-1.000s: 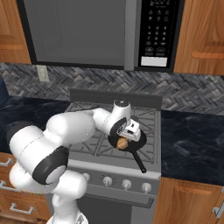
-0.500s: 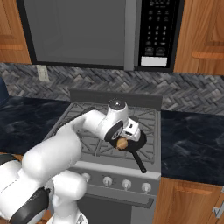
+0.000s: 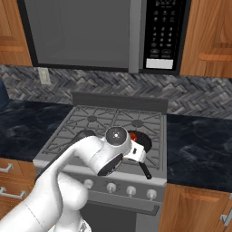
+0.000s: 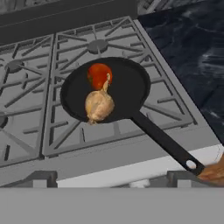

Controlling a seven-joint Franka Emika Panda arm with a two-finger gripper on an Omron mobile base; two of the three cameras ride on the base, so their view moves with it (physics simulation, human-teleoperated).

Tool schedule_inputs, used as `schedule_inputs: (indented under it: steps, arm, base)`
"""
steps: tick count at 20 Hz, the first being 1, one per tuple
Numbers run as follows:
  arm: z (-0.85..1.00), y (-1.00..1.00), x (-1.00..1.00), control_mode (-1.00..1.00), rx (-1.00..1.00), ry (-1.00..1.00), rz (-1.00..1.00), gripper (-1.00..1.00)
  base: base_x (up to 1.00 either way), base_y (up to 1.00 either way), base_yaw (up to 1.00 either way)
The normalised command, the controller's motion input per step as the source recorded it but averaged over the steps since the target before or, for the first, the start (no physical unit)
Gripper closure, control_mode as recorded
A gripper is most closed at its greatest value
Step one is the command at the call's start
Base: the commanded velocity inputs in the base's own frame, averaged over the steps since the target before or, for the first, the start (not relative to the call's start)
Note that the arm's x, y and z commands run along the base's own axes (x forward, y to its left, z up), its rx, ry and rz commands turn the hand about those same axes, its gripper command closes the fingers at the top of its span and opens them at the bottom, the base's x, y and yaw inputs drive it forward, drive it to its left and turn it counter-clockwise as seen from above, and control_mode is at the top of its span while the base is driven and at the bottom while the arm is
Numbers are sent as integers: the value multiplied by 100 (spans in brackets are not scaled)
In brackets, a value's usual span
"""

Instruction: Place the pan on the front right burner on the stove. Then place the tomato and the onion in the pan and turn on the front right burner.

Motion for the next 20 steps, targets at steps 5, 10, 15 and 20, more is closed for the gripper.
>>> schedule_inputs:
  steps: [5, 10, 15, 20]
  arm:
    - [8, -26, -62, -100, 0, -27, 8, -100]
    - [0, -37, -43, -100, 0, -24, 10, -100]
    - [0, -47, -22, -100, 0, -17, 7, -100]
    - [-3, -28, -10, -100, 0, -12, 5, -100]
  base:
    - [0, 0, 0]
    - [0, 0, 0]
    - [0, 0, 0]
    - [0, 0, 0]
